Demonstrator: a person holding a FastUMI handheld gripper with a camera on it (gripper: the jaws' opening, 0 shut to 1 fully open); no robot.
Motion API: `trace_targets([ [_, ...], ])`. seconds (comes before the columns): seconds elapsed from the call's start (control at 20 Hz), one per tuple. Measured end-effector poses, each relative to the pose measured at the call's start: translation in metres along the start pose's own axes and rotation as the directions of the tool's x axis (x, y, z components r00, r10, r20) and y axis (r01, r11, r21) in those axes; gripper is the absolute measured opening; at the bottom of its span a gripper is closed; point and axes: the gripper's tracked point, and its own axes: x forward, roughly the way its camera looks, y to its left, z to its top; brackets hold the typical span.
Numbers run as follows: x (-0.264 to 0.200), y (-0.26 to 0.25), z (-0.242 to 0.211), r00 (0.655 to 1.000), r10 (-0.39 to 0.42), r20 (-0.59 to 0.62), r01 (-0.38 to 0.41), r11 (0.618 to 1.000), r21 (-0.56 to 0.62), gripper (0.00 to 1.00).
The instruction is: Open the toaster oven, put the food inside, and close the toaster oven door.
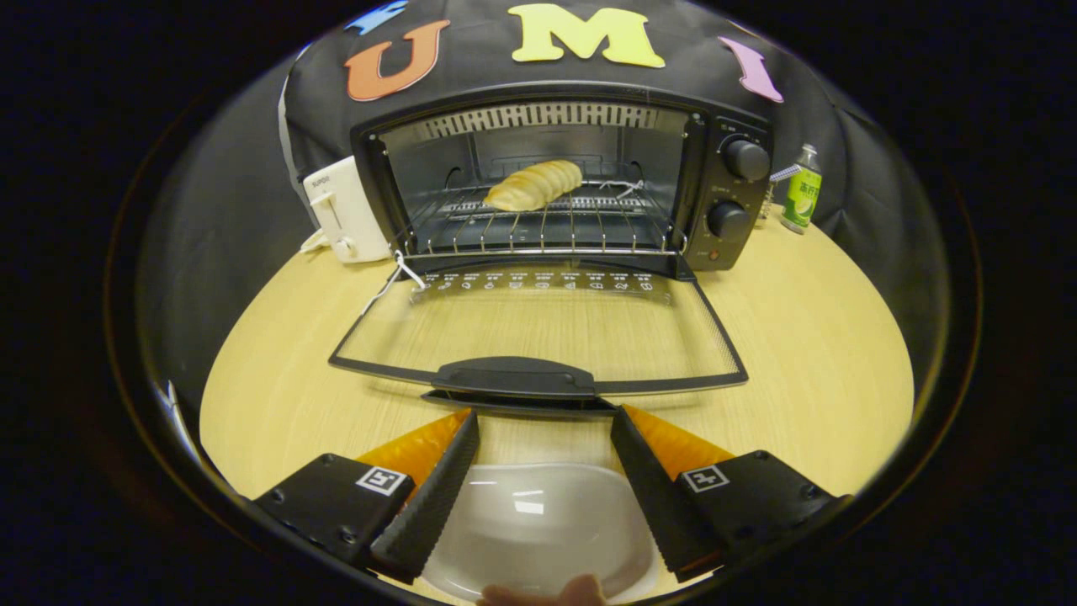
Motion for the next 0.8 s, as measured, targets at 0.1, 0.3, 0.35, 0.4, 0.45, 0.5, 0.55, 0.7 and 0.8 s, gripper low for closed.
trace_targets([
  [0.1, -0.003, 0.0, 0.003, 1.0, -0.004, 0.018, 0.004, 1.0, -0.006, 1.0],
  [0.3, -0.02, 0.001, 0.016, 0.997, 0.001, 0.082, -0.001, 1.0, -0.004, 1.0],
  [0.35, -0.024, 0.002, 0.021, 0.995, 0.005, 0.097, -0.005, 1.0, 0.0, 1.0],
  [0.4, -0.029, 0.002, 0.025, 0.994, 0.01, 0.112, -0.01, 1.0, 0.005, 1.0],
  [0.45, -0.033, 0.002, 0.028, 0.992, 0.015, 0.125, -0.016, 1.0, 0.009, 1.0],
  [0.5, -0.037, 0.002, 0.032, 0.99, 0.023, 0.139, -0.025, 1.0, 0.015, 1.0],
  [0.55, -0.042, 0.003, 0.038, 0.986, 0.031, 0.162, -0.036, 0.999, 0.024, 1.0],
  [0.7, -0.053, 0.003, 0.063, 0.97, 0.031, 0.239, -0.043, 0.998, 0.044, 1.0],
  [0.8, -0.061, 0.005, 0.082, 0.959, 0.034, 0.282, -0.049, 0.998, 0.046, 1.0],
])
